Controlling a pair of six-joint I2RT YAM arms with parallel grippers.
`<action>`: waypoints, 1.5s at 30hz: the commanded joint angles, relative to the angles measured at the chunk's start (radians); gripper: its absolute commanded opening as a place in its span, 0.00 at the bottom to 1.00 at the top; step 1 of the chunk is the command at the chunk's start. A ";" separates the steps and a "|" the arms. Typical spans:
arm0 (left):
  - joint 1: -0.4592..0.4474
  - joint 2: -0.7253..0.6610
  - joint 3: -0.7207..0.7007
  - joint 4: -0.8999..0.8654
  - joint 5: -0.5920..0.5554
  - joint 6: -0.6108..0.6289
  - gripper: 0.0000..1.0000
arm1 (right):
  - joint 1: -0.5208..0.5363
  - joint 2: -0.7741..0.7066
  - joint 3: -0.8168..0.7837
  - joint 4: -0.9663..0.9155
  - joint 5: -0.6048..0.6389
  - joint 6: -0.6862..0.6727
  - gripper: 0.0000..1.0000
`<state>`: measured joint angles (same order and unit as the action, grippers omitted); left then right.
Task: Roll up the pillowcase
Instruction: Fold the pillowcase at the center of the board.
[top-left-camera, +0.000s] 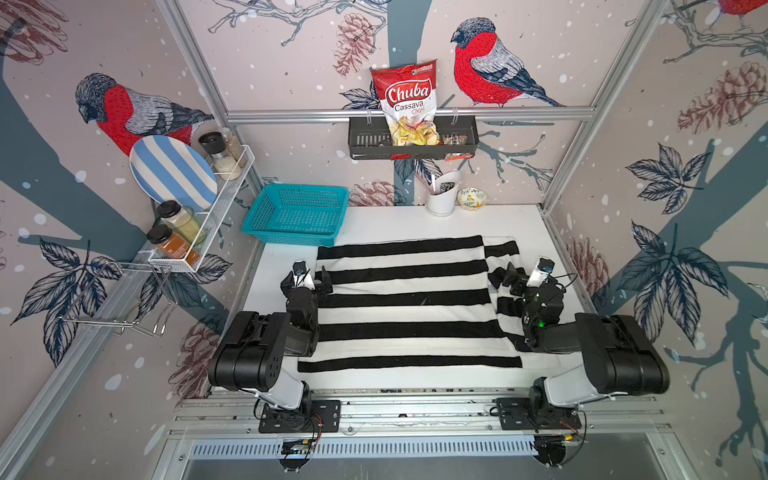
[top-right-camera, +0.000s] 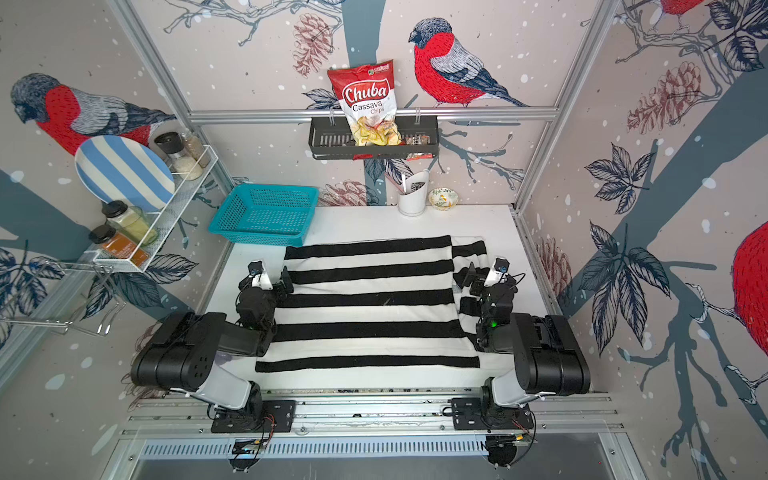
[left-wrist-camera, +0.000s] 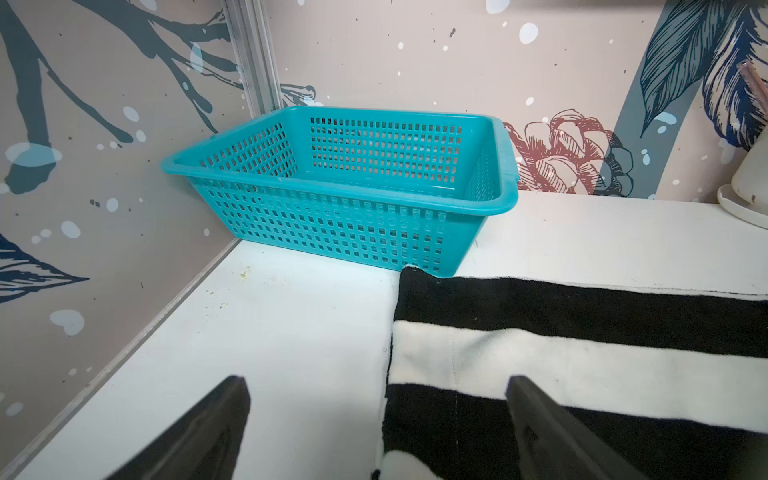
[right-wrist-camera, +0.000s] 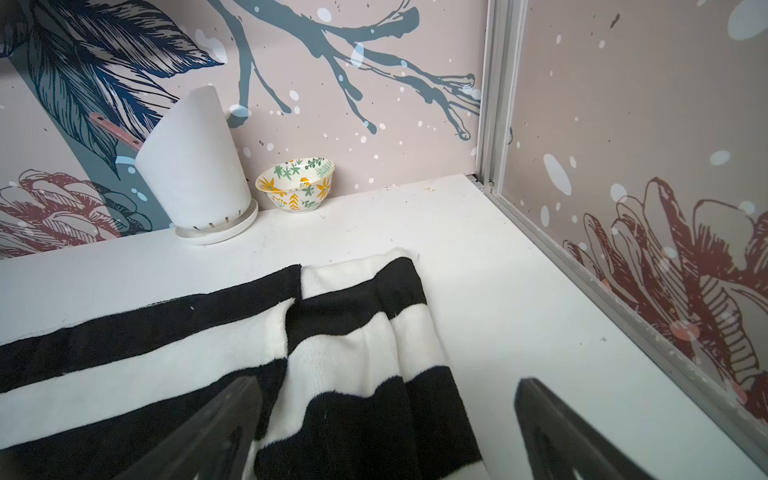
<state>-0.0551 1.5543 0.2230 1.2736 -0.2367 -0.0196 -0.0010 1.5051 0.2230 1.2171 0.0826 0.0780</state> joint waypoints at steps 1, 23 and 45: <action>0.004 0.001 0.001 0.053 0.005 0.002 0.98 | 0.001 -0.001 0.003 0.004 0.013 -0.004 1.00; 0.004 -0.002 0.000 0.049 0.008 0.000 0.99 | -0.017 -0.002 0.002 0.005 -0.023 0.005 1.00; 0.030 -0.225 0.503 -1.054 0.003 -0.310 0.89 | -0.083 -0.171 0.481 -0.736 0.007 0.543 1.00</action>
<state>-0.0383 1.2869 0.6914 0.3573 -0.3168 -0.2729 -0.0856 1.2964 0.6422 0.6041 0.1978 0.5816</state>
